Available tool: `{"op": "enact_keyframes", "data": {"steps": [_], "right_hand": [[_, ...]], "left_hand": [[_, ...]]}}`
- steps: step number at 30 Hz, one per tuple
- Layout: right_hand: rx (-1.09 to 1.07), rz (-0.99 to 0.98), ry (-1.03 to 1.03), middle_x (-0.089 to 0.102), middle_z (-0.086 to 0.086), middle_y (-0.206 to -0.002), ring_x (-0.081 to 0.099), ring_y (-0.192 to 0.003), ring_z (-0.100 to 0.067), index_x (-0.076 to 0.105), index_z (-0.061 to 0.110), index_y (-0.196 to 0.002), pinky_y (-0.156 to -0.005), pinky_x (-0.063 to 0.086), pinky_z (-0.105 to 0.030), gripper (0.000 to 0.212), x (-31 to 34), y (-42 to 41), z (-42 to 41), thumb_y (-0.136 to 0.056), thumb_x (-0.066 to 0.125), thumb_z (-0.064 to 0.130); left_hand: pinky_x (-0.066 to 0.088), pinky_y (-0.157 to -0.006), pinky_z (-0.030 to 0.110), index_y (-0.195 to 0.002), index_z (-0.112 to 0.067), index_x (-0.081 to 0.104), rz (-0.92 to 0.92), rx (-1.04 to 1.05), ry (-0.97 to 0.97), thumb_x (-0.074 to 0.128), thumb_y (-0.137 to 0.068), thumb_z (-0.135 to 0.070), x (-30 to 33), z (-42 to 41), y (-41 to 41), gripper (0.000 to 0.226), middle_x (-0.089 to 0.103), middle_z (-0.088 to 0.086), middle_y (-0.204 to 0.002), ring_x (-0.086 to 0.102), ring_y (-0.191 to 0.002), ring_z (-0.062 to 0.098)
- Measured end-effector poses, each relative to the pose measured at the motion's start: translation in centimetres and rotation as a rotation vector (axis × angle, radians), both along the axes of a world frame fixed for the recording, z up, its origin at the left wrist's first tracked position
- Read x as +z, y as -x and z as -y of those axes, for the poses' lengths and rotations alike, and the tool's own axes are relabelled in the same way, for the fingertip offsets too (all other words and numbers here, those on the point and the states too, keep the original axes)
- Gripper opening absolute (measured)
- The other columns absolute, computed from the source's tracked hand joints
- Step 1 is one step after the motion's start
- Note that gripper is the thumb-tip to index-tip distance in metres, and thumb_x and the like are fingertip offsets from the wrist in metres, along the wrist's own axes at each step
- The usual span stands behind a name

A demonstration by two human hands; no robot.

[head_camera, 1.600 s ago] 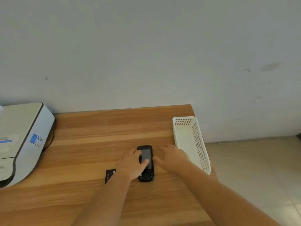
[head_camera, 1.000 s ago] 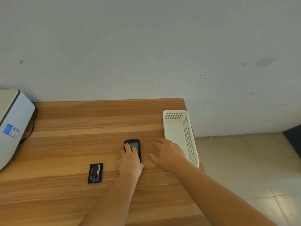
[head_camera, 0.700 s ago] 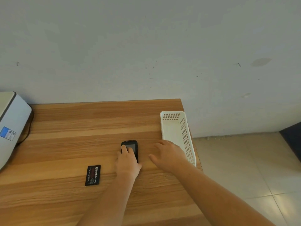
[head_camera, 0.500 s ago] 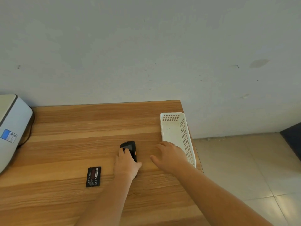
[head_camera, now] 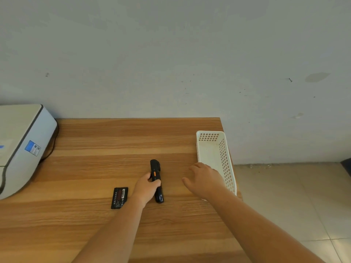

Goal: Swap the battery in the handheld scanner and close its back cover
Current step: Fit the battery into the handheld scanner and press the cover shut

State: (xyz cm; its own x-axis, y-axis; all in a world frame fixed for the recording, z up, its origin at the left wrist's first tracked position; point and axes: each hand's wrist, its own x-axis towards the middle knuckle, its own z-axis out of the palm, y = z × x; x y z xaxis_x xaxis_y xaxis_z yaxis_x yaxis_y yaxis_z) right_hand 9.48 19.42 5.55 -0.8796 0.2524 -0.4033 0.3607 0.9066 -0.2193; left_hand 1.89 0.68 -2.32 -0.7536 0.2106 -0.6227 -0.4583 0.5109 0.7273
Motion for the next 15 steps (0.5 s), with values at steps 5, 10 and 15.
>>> {"op": "enact_keyframes", "data": {"steps": [5,10,15], "right_hand": [[-0.008,0.012,0.008,0.051,0.001,-0.138,0.051,-0.122,-0.022,0.053,0.022,-0.133,-0.096,0.045,-0.04,0.056,0.1,0.1,0.6,-0.09,0.041,0.056],[-0.003,0.012,-0.015,0.048,0.002,-0.142,0.049,-0.125,-0.022,0.05,0.023,-0.137,-0.098,0.044,-0.04,0.058,0.4,0.3,1.1,-0.091,0.041,0.057],[0.002,0.013,-0.021,0.047,0.002,-0.143,0.049,-0.126,-0.022,0.049,0.023,-0.138,-0.099,0.043,-0.04,0.057,0.4,0.3,1.6,-0.092,0.04,0.056]], "left_hand": [[0.044,-0.084,0.036,-0.118,-0.02,0.057,0.075,0.031,-0.023,0.046,-0.095,-0.014,0.0,1.1,0.4,0.026,0.062,0.003,-0.107,0.057,-0.098,0.02],[0.049,-0.083,0.037,-0.118,-0.025,0.057,0.042,0.052,-0.017,0.051,-0.094,-0.018,0.0,1.5,0.5,0.025,0.065,0.002,-0.107,0.061,-0.099,0.021],[0.051,-0.081,0.034,-0.117,-0.017,0.058,-0.014,0.093,0.017,0.065,-0.088,-0.01,-0.3,2.1,0.5,0.031,0.066,0.004,-0.112,0.062,-0.1,0.024]]}}
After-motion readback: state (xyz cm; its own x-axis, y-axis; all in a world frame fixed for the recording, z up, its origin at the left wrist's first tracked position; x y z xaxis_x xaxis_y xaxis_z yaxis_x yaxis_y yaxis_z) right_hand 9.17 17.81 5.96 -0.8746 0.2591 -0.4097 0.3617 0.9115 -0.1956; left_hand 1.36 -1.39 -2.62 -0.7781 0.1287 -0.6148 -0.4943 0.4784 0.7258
